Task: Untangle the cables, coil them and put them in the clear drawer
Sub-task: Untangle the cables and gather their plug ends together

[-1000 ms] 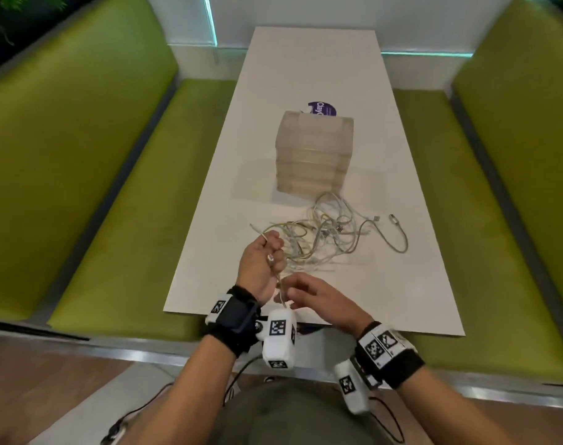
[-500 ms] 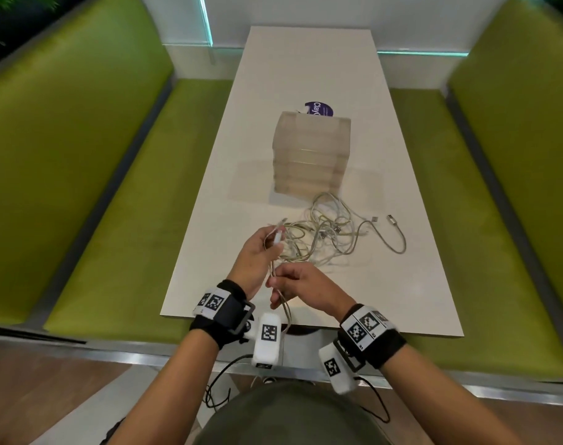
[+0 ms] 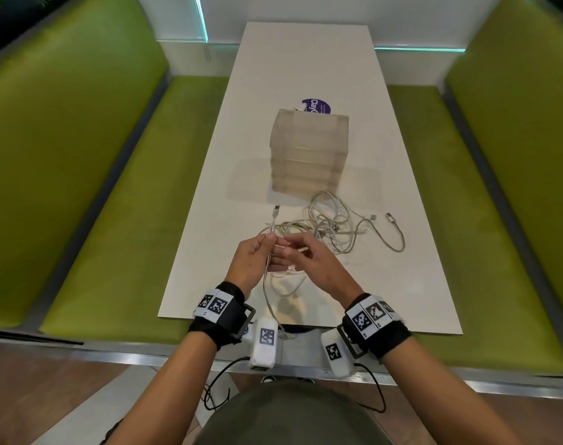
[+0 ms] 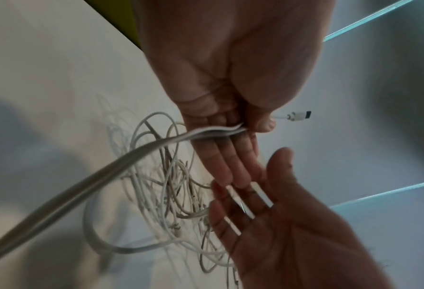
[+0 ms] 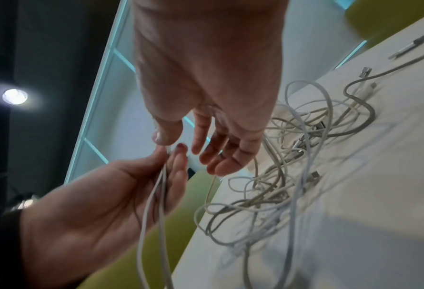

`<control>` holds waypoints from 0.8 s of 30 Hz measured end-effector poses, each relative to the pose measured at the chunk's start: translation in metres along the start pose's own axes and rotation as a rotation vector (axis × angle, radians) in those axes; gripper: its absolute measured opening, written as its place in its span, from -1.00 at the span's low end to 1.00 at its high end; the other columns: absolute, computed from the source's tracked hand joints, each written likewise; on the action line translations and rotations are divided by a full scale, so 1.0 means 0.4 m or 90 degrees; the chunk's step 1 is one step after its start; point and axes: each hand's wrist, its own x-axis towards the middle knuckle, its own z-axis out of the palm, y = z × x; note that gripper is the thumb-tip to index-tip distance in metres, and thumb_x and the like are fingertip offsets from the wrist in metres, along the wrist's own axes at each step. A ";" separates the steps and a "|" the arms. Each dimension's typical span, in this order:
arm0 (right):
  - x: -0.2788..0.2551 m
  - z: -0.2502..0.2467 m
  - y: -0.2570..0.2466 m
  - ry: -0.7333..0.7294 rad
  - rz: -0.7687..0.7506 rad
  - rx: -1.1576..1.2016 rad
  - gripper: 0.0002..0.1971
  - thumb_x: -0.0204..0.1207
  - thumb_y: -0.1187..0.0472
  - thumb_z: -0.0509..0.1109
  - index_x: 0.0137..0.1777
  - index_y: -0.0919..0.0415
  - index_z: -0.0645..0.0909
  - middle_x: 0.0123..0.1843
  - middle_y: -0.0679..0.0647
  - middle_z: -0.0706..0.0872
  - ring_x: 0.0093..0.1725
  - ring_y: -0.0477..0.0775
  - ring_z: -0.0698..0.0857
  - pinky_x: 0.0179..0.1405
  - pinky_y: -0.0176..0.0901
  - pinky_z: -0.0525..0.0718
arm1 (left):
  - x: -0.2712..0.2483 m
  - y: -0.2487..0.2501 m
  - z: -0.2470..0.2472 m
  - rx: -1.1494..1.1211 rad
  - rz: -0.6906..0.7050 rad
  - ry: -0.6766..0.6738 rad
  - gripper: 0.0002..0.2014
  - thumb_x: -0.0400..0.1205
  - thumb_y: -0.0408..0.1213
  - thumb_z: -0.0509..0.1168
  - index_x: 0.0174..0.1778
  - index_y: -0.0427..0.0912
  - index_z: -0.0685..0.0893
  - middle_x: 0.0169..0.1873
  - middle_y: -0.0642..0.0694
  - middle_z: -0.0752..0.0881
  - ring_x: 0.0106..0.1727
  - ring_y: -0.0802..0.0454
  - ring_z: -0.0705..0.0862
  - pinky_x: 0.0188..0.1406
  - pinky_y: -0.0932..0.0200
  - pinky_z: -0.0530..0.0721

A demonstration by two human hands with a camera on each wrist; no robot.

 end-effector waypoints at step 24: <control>0.024 -0.030 -0.038 -0.067 -0.034 0.199 -0.75 0.50 0.41 0.44 0.17 0.30 0.63 -0.02 0.23 0.82 0.02 0.12 0.79 -0.05 -0.16 0.69 | -0.030 -0.024 -0.012 0.078 -0.142 -0.164 -0.61 0.74 -0.12 0.10 0.07 -0.40 0.67 -0.45 -0.19 0.73 -0.45 -0.09 0.72 -0.25 0.05 0.77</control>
